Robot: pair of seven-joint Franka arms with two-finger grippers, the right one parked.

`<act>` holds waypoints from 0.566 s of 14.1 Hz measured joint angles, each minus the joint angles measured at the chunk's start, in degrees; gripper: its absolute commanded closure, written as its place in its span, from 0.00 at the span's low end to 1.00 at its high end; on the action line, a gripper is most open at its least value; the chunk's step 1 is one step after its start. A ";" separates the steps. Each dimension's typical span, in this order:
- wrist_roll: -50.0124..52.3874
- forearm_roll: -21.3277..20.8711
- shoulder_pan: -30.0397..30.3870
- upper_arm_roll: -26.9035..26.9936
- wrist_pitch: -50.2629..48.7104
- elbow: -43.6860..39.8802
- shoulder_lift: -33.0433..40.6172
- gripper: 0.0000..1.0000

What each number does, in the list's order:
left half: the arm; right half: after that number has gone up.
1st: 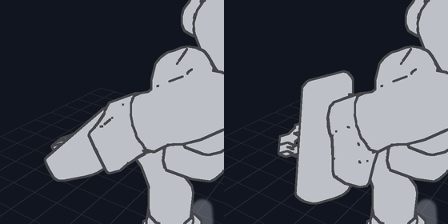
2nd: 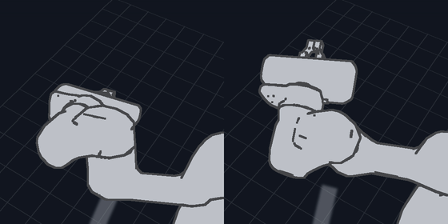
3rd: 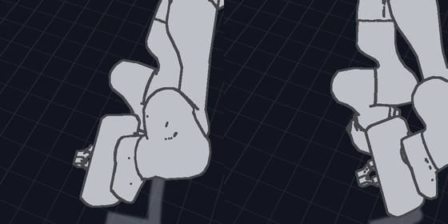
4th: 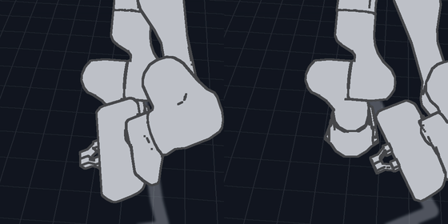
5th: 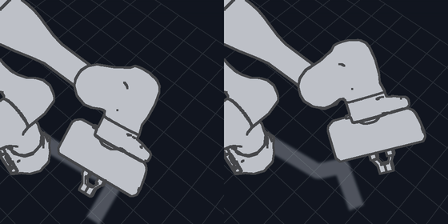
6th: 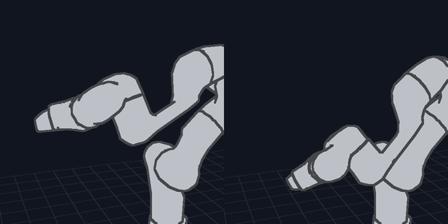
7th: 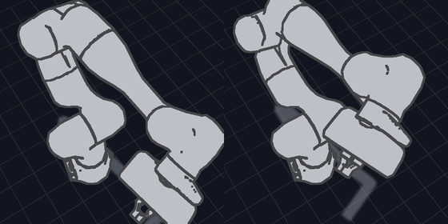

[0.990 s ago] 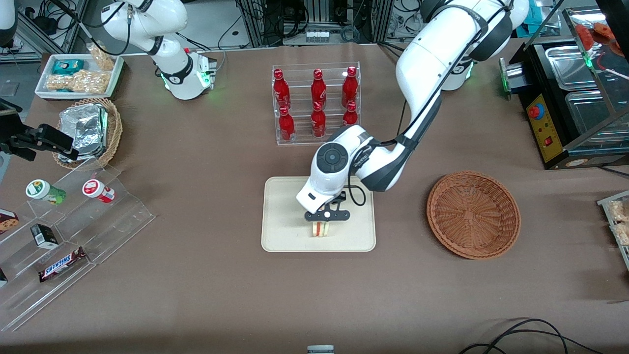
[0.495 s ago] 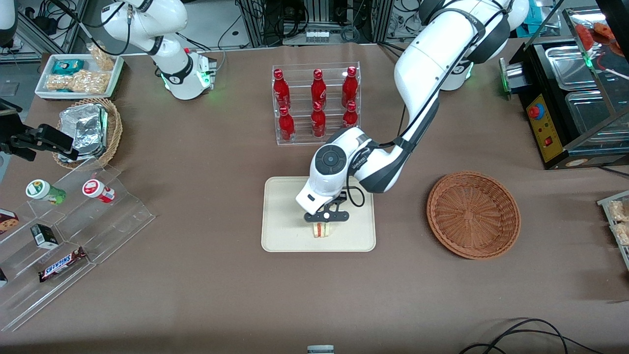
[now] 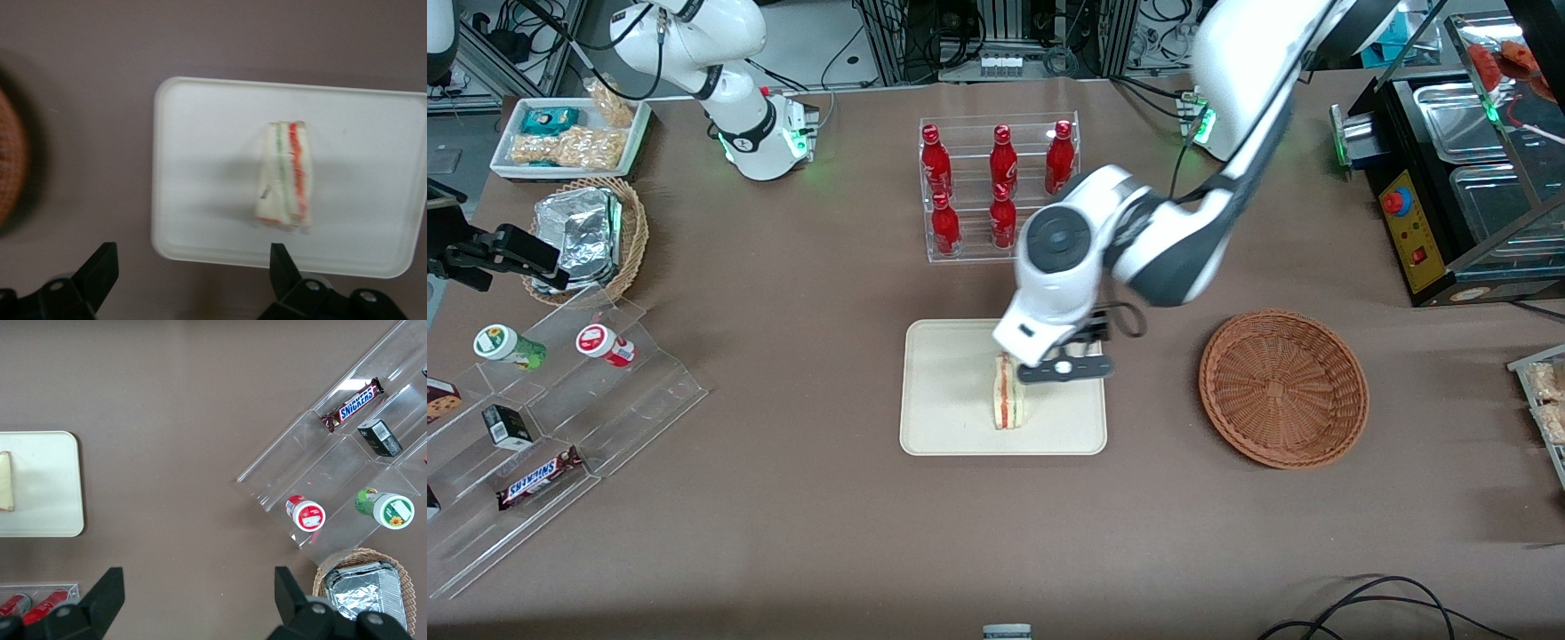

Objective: Place sandwich from basket to tray

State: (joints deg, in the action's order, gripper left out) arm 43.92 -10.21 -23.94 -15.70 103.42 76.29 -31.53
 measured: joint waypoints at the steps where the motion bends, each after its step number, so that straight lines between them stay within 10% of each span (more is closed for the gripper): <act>1: -1.27 0.79 2.42 0.03 -2.05 0.41 1.85 0.00; 8: -8.34 2.34 17.63 0.21 -7.56 8.83 10.09 0.00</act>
State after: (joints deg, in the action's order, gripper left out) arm 35.59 -7.86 -6.31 -15.49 95.87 85.11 -21.44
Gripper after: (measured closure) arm 0.000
